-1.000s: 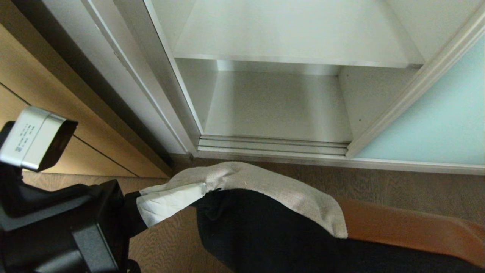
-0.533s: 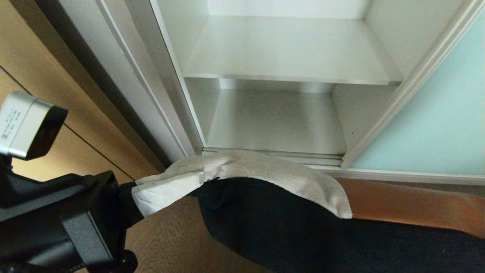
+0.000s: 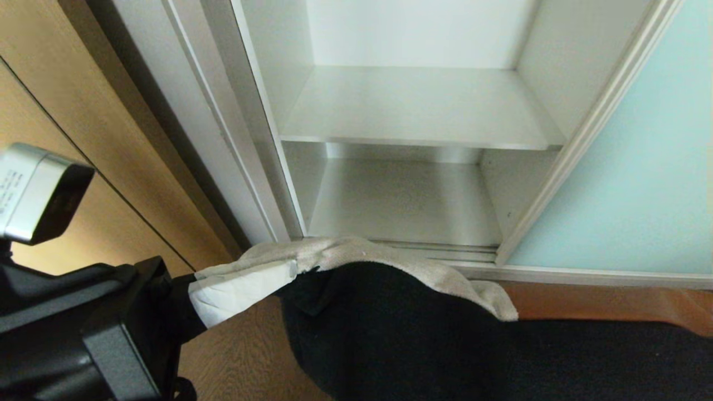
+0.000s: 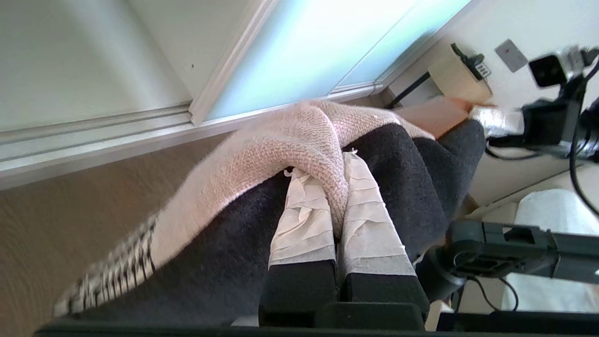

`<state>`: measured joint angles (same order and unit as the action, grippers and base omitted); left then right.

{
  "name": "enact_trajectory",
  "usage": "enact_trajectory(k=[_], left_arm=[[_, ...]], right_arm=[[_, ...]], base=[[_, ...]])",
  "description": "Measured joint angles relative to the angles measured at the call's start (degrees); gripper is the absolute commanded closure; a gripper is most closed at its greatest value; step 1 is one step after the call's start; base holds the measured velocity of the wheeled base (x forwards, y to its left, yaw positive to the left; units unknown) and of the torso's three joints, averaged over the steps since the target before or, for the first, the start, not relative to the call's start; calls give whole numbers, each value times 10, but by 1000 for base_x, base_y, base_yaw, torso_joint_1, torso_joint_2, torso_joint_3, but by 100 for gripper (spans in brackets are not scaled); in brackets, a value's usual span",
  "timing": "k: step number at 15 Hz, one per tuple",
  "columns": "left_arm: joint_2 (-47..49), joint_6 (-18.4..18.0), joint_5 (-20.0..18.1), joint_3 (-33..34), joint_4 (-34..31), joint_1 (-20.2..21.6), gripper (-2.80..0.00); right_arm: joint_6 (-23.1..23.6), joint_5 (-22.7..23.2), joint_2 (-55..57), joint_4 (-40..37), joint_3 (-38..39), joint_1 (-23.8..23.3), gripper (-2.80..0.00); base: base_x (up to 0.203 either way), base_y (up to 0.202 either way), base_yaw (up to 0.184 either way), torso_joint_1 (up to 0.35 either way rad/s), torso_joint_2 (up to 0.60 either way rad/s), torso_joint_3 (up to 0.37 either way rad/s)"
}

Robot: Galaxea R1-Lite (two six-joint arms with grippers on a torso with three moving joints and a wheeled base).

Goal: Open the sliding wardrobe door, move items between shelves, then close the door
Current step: Place the pillow on the higher shelf

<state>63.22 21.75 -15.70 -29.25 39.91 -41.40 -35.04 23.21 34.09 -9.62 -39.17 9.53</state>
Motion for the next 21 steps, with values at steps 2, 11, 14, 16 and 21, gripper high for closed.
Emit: enact_trajectory(k=[2,11,14,16,21], left_arm=[[-2,-1,-1,4,0,0,0],[-1,-2,-4,5,2,0,0],[-1,-6,-4,6,4,0,0],[-1,-11,-3,9,4,0,0],[-2,-17,-3,10,5,0,0]], right_arm=[[2,3,12,6,-9,1,0],[-1,4,39,38,-16,6,0],[-1,4,38,37,-16,6,0],[-1,6,38,37,-16,7,0],[-2,12,38,37,-14,7,0]], base=[[0,0,0,2,3,201],[0,0,0,3,2,203],[0,0,0,3,6,208],[0,0,0,0,0,210],[0,0,0,4,3,94]])
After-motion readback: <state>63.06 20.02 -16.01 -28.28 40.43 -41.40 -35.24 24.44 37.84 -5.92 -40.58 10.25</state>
